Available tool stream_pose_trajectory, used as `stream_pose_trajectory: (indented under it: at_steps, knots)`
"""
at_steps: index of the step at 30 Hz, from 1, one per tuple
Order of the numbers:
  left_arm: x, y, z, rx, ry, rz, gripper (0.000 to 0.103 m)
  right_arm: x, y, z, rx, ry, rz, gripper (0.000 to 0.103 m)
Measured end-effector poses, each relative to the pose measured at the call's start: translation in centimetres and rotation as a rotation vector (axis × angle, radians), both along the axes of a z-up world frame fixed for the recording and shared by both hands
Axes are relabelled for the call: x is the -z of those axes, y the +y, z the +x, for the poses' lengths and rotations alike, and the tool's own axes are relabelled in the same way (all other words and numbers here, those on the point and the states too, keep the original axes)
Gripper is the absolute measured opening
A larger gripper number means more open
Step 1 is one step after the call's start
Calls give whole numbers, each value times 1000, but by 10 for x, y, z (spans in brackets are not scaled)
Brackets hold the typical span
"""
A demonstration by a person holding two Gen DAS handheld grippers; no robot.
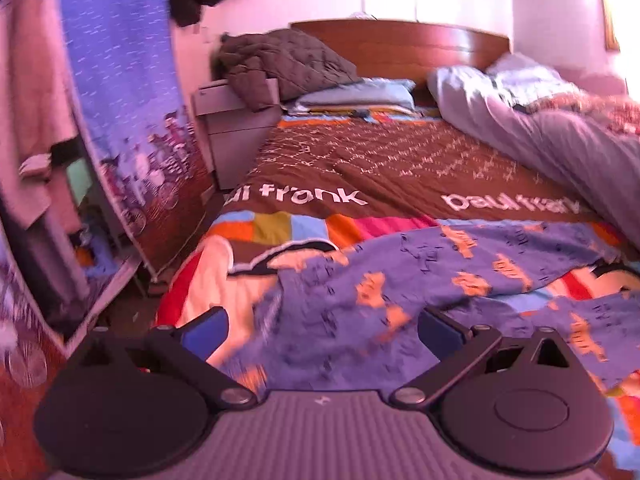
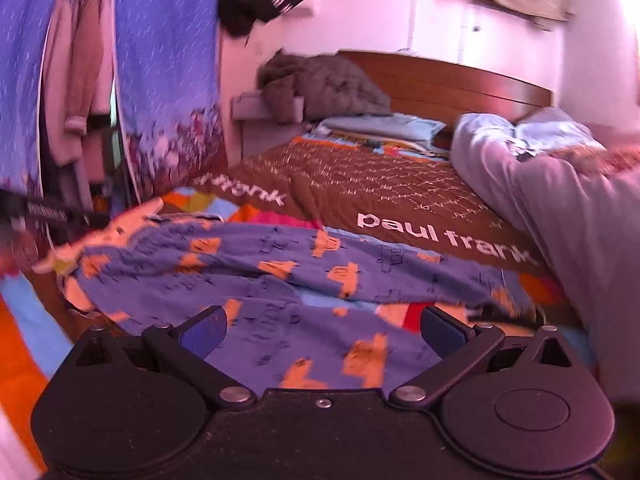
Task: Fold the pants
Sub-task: 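Grasp the pants waistband with the left gripper while the right gripper grasps the other waistband edge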
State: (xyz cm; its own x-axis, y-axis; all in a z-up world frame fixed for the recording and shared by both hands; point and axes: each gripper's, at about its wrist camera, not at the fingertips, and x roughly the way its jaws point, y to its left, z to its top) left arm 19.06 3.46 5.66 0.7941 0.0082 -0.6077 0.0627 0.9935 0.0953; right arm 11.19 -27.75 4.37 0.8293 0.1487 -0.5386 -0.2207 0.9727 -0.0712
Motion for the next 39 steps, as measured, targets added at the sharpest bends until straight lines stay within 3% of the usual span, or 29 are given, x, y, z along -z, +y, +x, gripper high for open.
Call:
stream_pose_trajectory:
  at_steps: [4, 8, 10, 12, 14, 18, 23, 25, 28, 30, 33, 35, 37, 38, 39]
  knots:
    - [9, 10, 70, 70, 51, 63, 103, 0, -28, 77, -72, 57, 34, 102]
    - [28, 24, 135, 65, 103, 75, 103, 17, -45, 178, -119, 121, 70, 101]
    - [41, 32, 168, 95, 149, 78, 102, 27, -45, 225, -145, 160, 66, 90]
    - [53, 37, 190, 129, 187, 96, 92, 39, -38, 271, -152, 205, 36, 82]
    - [64, 41, 210, 162, 224, 84, 91, 50, -27, 308, -150, 236, 2, 81]
    - [82, 45, 230, 210, 309, 23, 88, 76, -2, 358, -230, 271, -106, 71]
    - [100, 32, 236, 233, 395, 122, 88, 113, 10, 378, -283, 303, -245, 55]
    - [106, 27, 236, 243, 427, 160, 81, 120, 7, 382, -275, 290, -235, 55]
    - [108, 24, 238, 272, 446, 134, 58, 123, 3, 392, -275, 291, -178, 57]
    - [106, 21, 238, 296, 446, 121, 32, 130, 5, 400, -287, 339, -169, 63]
    - [104, 12, 234, 292, 426, 131, 5, 138, 10, 403, -275, 354, -167, 61]
    - [100, 6, 228, 274, 395, 160, 3, 138, 9, 401, -274, 357, -135, 45]
    - [93, 2, 226, 243, 355, 201, 3, 136, 10, 399, -281, 369, -108, 12]
    - [89, 1, 225, 225, 341, 208, 2, 135, 13, 396, -286, 367, -125, 2]
    - [84, 1, 226, 207, 332, 209, 2, 133, 18, 393, -300, 368, -146, 1]
